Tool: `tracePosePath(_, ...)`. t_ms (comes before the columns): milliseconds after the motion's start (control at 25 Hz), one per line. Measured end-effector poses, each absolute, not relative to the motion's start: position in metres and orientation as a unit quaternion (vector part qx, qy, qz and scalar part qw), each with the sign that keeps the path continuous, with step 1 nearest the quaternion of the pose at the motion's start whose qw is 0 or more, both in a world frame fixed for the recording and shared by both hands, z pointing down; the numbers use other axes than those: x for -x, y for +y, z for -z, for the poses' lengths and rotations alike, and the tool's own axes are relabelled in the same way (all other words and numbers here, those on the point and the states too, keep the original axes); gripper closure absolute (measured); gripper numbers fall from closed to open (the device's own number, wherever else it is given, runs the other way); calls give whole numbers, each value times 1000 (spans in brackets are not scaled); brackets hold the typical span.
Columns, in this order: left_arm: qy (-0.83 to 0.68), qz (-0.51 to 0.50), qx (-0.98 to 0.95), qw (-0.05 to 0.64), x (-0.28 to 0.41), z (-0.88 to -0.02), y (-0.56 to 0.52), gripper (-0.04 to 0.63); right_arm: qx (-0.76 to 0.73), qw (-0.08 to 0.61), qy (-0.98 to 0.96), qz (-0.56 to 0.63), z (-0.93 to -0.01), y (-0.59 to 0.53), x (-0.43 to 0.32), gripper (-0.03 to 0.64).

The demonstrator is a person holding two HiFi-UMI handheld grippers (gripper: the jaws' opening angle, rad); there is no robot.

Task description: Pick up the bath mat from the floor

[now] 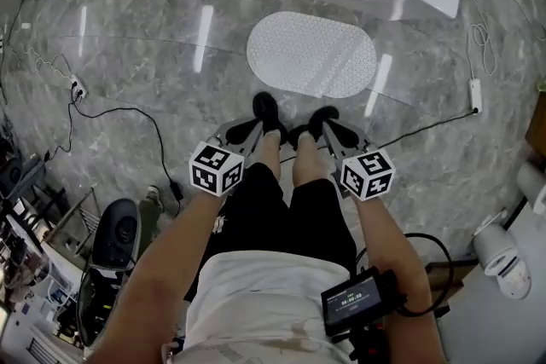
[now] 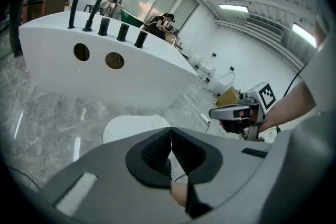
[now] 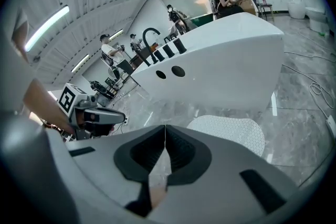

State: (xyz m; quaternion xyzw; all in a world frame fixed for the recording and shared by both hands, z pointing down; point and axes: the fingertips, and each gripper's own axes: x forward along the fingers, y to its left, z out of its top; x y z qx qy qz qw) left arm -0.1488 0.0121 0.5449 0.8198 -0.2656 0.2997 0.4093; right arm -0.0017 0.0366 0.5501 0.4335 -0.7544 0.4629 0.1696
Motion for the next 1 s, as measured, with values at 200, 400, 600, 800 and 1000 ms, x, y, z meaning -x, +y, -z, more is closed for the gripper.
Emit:
tracePosePath(200,-274,-302,-817,408,153,-569,13,589,-422,168,-760,-464,-568,36,15,611)
tracePosePath(400,-282,-304,-818,399,156,-594,-3,589,-412,171,-769,-457,-588,33,23,611)
tracePosePath(600,-275,-312,-818,396,155,-614,-4,589,-412,170,-769,-458,-603,31,24,611)
tracePosePath(800,-264,-324,-816,400,154,-649,-3,589,-427,159,-761,-462,-618,23,22,611)
tracePosePath(1000,-256,-333,-814,401,161,-676,-1,589,-421,151,-762,-469,-644,21,34,611)
